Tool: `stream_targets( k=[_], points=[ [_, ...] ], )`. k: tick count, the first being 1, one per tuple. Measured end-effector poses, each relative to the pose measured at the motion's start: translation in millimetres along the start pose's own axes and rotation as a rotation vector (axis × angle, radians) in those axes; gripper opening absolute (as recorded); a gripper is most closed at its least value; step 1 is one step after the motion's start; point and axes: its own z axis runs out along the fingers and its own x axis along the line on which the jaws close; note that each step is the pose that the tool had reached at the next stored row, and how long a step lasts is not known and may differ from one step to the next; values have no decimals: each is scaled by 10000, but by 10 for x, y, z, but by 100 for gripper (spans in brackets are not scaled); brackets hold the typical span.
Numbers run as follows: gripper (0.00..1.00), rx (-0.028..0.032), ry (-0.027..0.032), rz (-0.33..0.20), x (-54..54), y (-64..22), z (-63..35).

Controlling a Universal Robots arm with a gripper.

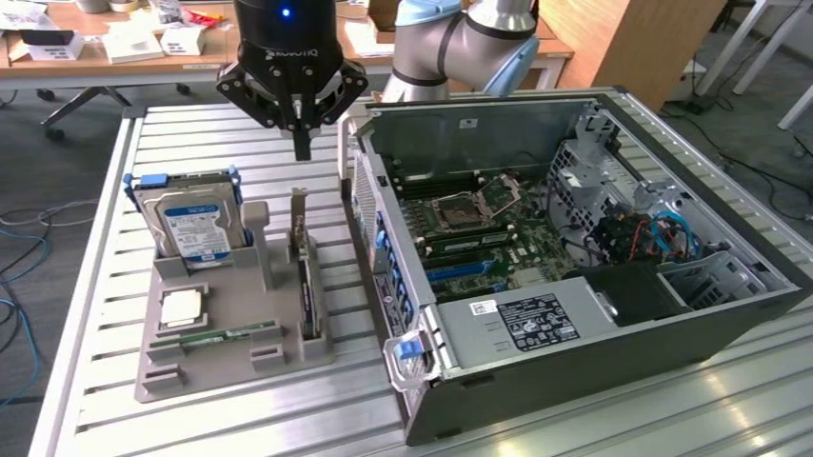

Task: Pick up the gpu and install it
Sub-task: 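Reach for the gpu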

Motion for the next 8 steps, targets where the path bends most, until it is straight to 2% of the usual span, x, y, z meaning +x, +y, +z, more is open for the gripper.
stream_targets(
  k=[8],
  points=[
    [11,0,0,0,-3,-29,-1]
  ],
)
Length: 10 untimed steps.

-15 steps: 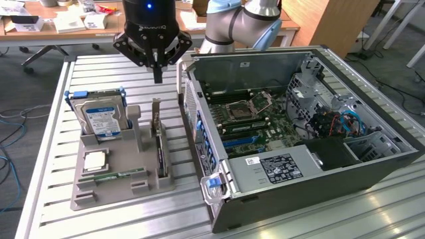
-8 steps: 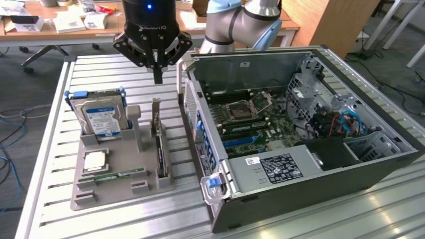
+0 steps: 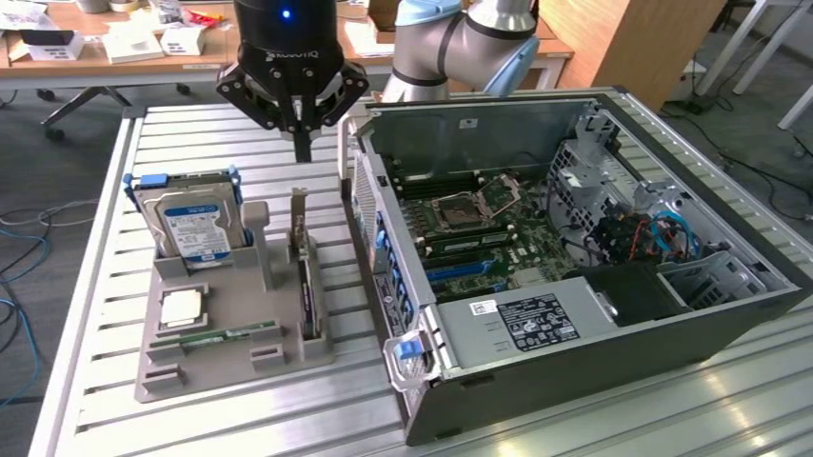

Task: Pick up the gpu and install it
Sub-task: 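Reach for the gpu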

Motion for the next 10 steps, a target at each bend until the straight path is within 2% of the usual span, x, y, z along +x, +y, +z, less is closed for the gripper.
stream_targets(
  k=[10],
  points=[
    [11,0,1,0,-5,-71,-3]
  ],
)
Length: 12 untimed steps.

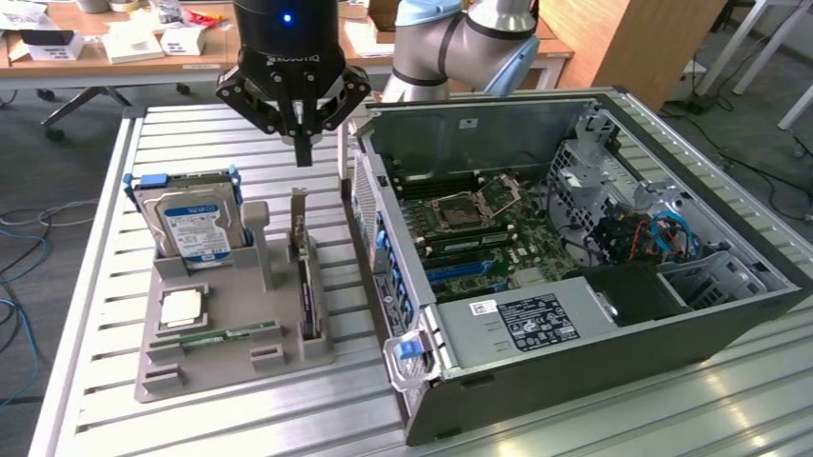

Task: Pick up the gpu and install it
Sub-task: 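Reach for the gpu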

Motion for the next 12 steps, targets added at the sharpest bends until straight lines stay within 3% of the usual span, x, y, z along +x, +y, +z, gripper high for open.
stream_targets(
  k=[12],
  points=[
    [11,0,-1,1,11,-19,-1]
  ],
)
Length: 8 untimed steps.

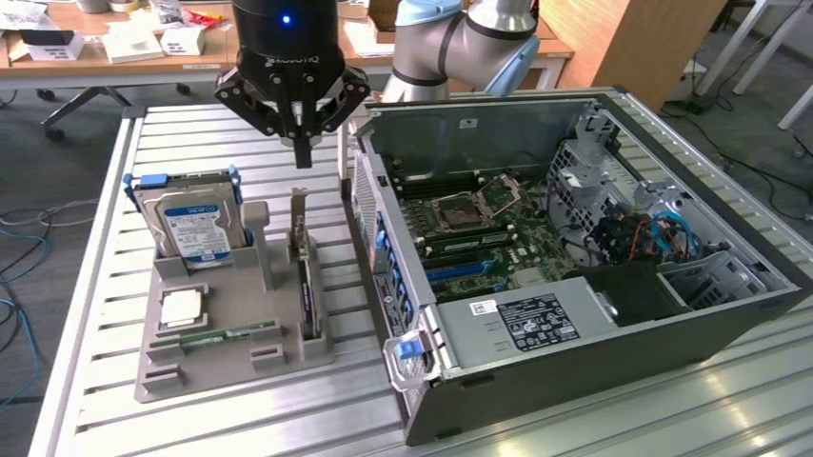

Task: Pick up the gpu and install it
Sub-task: 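Reach for the gpu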

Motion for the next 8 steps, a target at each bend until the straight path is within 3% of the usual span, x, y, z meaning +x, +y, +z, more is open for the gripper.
stream_targets(
  k=[8],
  points=[
    [11,0,0,-1,45,-3,-1]
  ],
)
